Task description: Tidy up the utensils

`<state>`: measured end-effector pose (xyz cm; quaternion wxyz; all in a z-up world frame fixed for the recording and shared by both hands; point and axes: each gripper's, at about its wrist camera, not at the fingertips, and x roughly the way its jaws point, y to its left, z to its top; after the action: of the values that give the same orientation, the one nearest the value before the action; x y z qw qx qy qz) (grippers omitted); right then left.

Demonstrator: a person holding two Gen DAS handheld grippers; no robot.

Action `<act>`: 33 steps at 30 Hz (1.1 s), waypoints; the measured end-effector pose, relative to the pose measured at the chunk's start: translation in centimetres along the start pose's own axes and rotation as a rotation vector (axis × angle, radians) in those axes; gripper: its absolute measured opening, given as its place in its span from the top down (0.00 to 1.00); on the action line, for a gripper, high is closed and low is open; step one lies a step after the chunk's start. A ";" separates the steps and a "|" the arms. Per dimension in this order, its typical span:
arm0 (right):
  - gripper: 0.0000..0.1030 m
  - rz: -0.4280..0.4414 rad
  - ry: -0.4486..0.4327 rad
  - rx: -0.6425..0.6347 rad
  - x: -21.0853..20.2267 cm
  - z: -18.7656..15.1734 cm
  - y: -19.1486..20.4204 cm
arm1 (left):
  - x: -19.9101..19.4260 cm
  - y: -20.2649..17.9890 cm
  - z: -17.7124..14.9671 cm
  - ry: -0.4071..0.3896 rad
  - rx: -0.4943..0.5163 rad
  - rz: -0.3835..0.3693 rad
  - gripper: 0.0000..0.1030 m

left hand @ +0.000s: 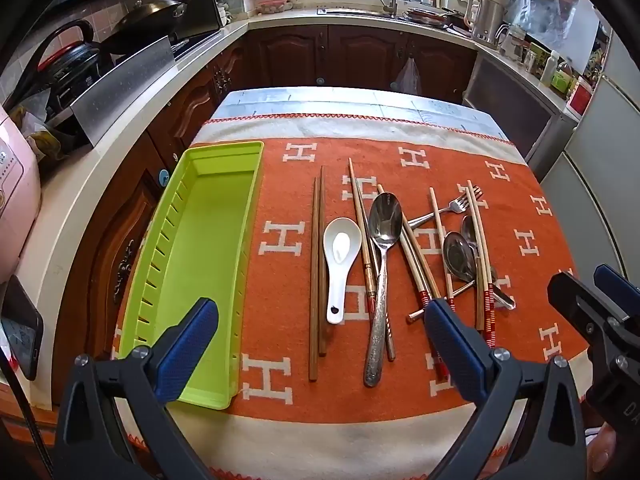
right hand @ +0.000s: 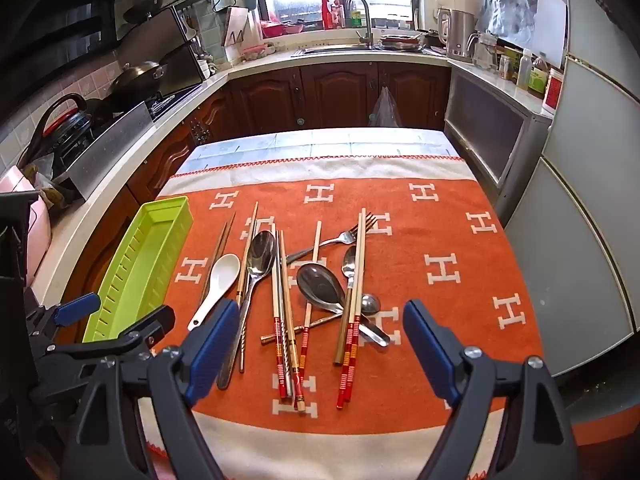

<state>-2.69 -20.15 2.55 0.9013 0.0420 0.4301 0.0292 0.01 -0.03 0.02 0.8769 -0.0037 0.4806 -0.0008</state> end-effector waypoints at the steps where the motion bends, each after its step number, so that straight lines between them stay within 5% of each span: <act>1: 0.18 0.005 0.004 0.004 0.0 0.0 0.0 | 0.0 0.0 0.0 -0.002 0.002 -0.001 0.01; 33: 0.18 0.027 0.015 0.017 -0.3 -0.7 -0.4 | 0.6 -0.4 -0.6 0.041 0.007 -0.037 0.01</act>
<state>-3.36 -20.54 2.30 0.8973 0.0552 0.4363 0.0379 -0.23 -0.41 -0.79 0.8668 -0.0093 0.4982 -0.0189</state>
